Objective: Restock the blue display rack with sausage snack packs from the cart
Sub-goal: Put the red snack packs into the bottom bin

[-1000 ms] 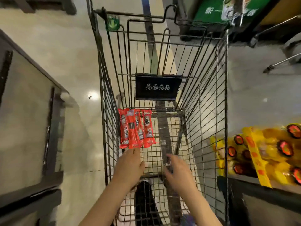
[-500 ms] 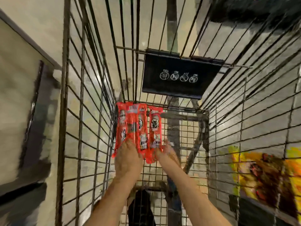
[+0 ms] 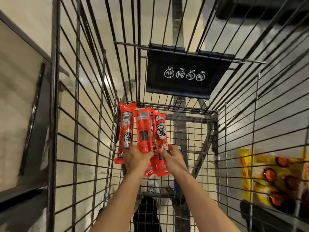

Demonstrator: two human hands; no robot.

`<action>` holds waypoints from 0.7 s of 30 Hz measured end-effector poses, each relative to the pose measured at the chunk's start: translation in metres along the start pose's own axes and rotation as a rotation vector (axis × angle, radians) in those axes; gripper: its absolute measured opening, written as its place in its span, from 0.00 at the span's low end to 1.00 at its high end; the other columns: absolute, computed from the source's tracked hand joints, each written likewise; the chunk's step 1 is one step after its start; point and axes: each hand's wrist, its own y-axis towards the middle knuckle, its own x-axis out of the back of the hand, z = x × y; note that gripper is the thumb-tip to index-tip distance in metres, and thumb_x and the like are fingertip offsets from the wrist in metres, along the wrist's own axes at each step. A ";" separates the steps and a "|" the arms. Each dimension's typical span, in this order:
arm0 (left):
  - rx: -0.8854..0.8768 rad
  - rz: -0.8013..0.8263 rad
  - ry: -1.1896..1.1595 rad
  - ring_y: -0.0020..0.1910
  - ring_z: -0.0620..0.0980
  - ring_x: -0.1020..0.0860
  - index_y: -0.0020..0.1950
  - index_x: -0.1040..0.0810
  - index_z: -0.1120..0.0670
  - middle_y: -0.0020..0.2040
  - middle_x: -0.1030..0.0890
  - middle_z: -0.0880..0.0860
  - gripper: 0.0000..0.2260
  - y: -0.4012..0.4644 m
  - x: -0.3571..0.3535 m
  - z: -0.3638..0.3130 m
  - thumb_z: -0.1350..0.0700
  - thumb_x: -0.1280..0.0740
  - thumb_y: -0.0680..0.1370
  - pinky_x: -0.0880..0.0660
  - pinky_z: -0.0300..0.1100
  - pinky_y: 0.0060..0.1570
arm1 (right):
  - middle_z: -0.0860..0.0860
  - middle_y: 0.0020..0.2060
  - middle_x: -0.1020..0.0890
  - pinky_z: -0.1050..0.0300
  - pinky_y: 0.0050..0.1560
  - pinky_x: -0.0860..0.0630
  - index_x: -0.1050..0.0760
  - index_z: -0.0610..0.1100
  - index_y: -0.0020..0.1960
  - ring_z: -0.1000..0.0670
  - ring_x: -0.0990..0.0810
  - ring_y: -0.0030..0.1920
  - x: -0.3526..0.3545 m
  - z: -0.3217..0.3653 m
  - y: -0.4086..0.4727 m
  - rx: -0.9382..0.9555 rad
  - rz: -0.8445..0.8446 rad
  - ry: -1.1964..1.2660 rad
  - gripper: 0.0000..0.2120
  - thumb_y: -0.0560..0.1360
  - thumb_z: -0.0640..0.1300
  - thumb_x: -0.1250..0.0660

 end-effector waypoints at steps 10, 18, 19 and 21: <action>-0.128 0.116 -0.286 0.35 0.41 0.27 0.56 0.32 0.56 0.41 0.27 0.47 0.15 -0.089 0.038 -0.020 0.56 0.30 0.74 0.33 0.33 0.25 | 0.51 0.49 0.18 0.52 0.48 0.21 0.29 0.53 0.54 0.52 0.18 0.46 0.027 0.003 -0.090 0.131 -0.160 0.159 0.12 0.74 0.42 0.30; -0.418 0.386 -0.298 0.46 0.49 0.20 0.60 0.30 0.54 0.51 0.19 0.50 0.20 -0.219 0.135 -0.013 0.57 0.27 0.72 0.25 0.37 0.38 | 0.52 0.36 0.23 0.71 0.22 0.32 0.27 0.39 0.58 0.65 0.24 0.23 0.032 0.018 -0.267 0.225 -0.412 0.432 0.13 0.74 0.34 0.32; -0.459 0.427 -0.282 0.44 0.51 0.19 0.61 0.30 0.54 0.50 0.19 0.51 0.21 -0.233 0.152 -0.009 0.58 0.27 0.71 0.22 0.41 0.38 | 0.53 0.36 0.22 0.70 0.22 0.30 0.26 0.41 0.56 0.65 0.24 0.23 0.027 0.019 -0.292 0.240 -0.444 0.478 0.11 0.74 0.34 0.32; -0.541 0.479 -0.231 0.41 0.50 0.18 0.62 0.29 0.55 0.48 0.19 0.50 0.23 -0.257 0.188 0.001 0.60 0.26 0.70 0.20 0.43 0.38 | 0.53 0.37 0.20 0.69 0.25 0.28 0.25 0.41 0.55 0.64 0.22 0.26 0.013 0.013 -0.338 0.266 -0.516 0.542 0.11 0.74 0.33 0.33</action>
